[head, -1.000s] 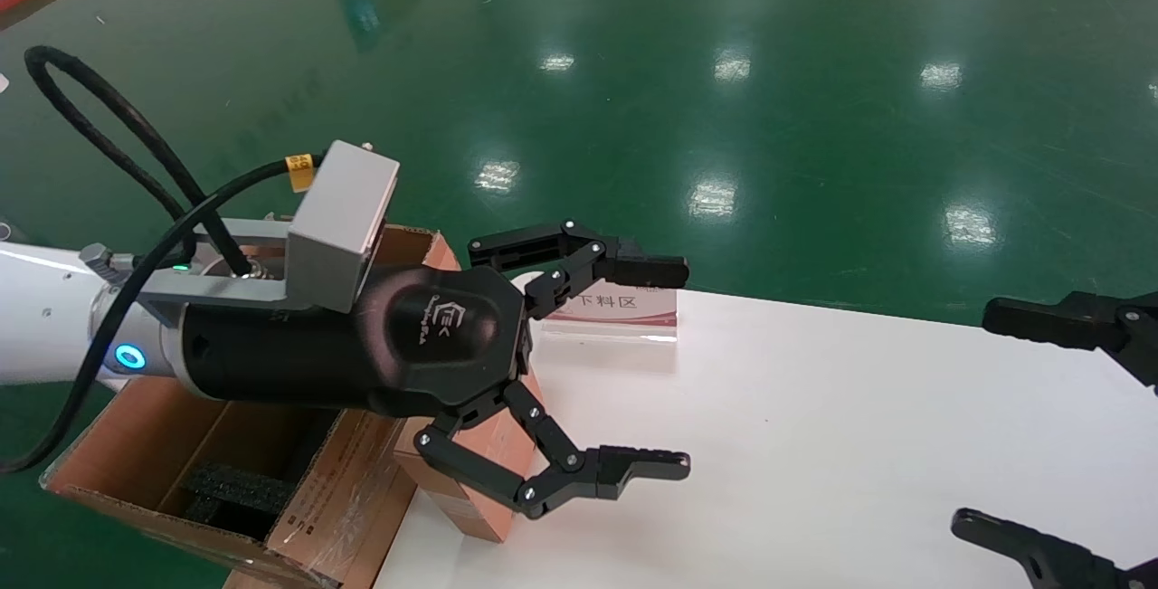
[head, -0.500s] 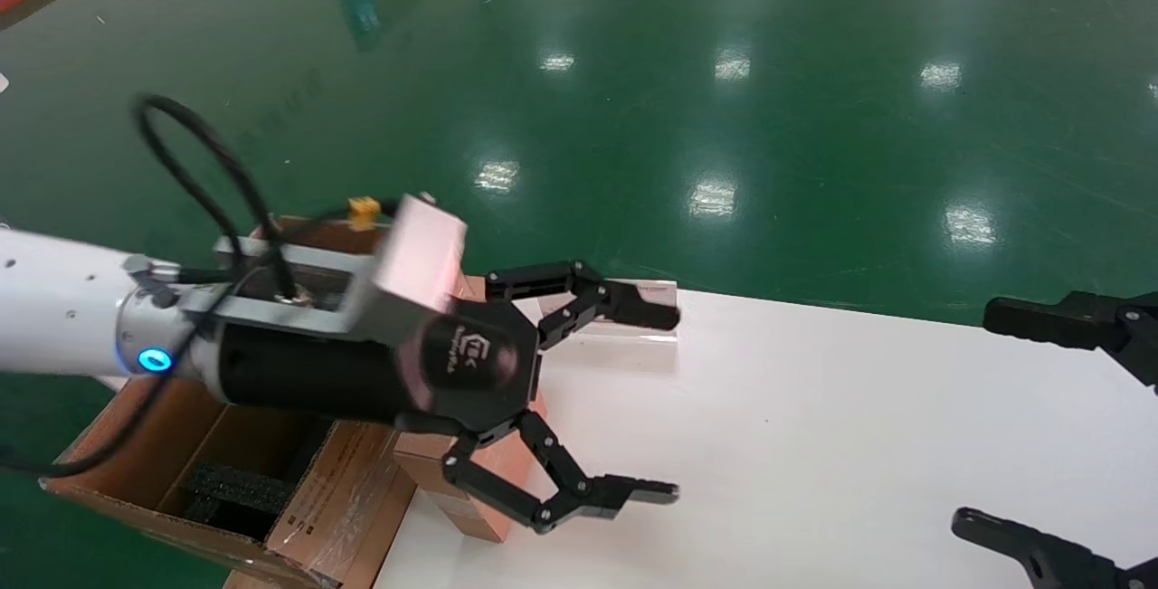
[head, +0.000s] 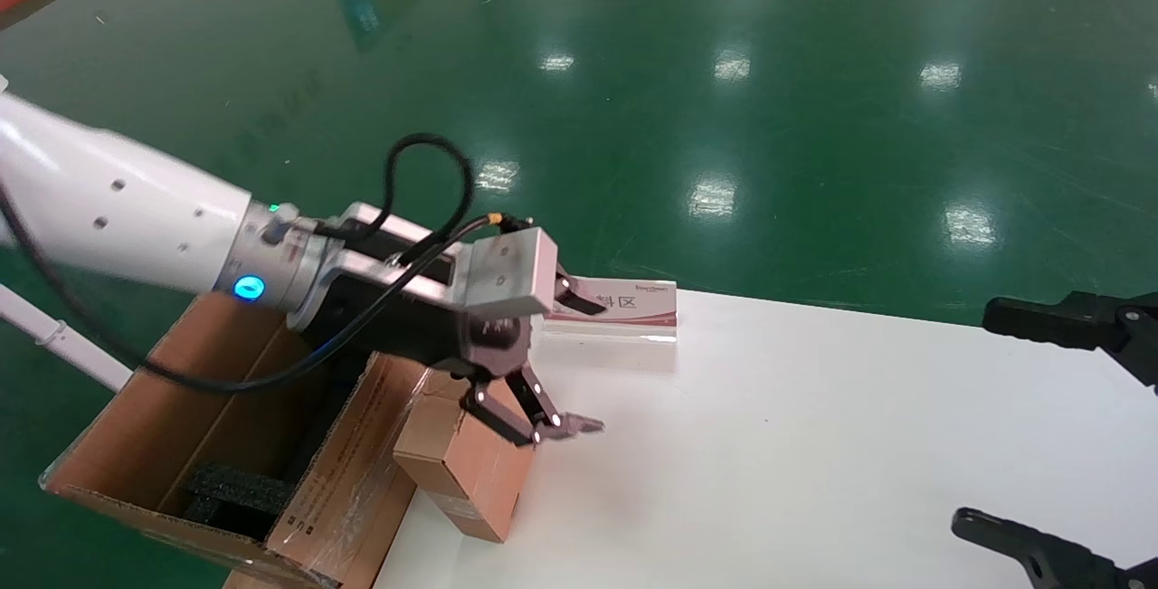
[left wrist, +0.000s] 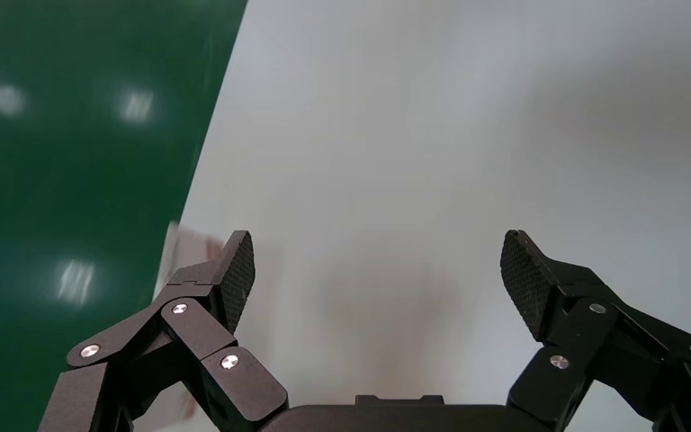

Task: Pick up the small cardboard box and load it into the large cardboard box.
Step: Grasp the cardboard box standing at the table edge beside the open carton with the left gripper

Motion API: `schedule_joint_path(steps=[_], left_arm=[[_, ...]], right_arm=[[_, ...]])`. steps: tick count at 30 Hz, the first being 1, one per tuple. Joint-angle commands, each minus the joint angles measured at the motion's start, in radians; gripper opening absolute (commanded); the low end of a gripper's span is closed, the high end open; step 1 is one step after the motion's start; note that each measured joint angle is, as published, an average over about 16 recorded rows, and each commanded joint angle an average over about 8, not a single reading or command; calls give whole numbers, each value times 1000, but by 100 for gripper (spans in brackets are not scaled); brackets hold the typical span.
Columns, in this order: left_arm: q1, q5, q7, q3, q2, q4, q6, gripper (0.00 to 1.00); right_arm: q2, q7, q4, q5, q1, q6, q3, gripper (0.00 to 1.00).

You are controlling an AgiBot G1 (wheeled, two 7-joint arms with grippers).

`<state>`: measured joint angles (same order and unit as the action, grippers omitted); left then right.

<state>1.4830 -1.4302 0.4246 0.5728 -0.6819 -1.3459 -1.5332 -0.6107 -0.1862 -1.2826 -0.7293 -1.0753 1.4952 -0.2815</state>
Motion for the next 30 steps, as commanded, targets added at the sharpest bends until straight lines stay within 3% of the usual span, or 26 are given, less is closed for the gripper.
schedule_joint_path(steps=[1,14,30], left_arm=[[48,-67,39,33,-20,0,-16,100],[278,-221,299,283,-64,4,-48,100],[540,-181,606,658,-72,7,-51,100]], right_arm=[[0,0,0,0,0,0,0,100],[0,1,0,1,0,0,-1,100],[1,1,0,2,0,-1,-2,100]])
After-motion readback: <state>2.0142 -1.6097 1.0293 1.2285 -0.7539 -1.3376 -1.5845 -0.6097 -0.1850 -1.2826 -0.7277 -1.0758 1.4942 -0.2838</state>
